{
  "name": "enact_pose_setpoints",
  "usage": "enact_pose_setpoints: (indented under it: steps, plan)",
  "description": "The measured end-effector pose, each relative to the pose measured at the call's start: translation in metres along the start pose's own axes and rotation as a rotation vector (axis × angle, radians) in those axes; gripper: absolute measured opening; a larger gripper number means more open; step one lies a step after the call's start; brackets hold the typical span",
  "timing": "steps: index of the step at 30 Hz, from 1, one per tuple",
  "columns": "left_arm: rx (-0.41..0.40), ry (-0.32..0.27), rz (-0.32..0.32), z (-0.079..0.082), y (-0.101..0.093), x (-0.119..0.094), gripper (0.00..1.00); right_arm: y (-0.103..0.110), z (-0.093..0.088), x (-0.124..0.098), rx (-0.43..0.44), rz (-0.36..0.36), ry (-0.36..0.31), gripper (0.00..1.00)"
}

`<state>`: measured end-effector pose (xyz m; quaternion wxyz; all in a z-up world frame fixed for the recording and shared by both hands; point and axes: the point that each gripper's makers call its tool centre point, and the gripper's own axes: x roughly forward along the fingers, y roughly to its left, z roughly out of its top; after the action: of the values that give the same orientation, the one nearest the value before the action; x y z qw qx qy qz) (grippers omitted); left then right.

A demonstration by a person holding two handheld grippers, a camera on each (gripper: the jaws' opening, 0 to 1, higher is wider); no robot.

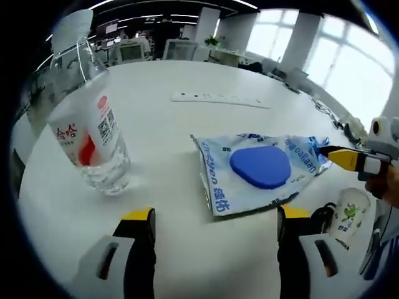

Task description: Arrange the tabletop items into an orderly group along one side of the table until the central work area is clear of visible clutter.

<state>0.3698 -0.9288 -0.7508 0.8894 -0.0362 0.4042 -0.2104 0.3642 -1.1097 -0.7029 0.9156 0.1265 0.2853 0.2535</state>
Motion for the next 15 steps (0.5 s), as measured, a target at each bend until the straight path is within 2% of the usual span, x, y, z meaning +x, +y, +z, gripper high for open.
enact_pose_setpoints:
  steps: [1,5,10,15]
  plan:
    - [0.021,0.021,-0.028,-0.008,-0.004,-0.003,0.87,-0.001,-0.002,-0.003,-0.005,-0.004,0.003,0.47]
    - [0.007,0.010,-0.021,-0.009,0.002,-0.010,0.93,-0.008,-0.003,-0.016,-0.024,-0.028,-0.002,0.50]
    - [0.023,-0.028,0.026,-0.003,0.015,-0.028,0.96,-0.012,0.005,-0.029,-0.038,-0.045,-0.026,0.52]
    - [0.019,-0.056,0.024,0.001,0.016,-0.046,0.99,-0.009,0.007,-0.039,-0.052,-0.052,-0.040,0.53]
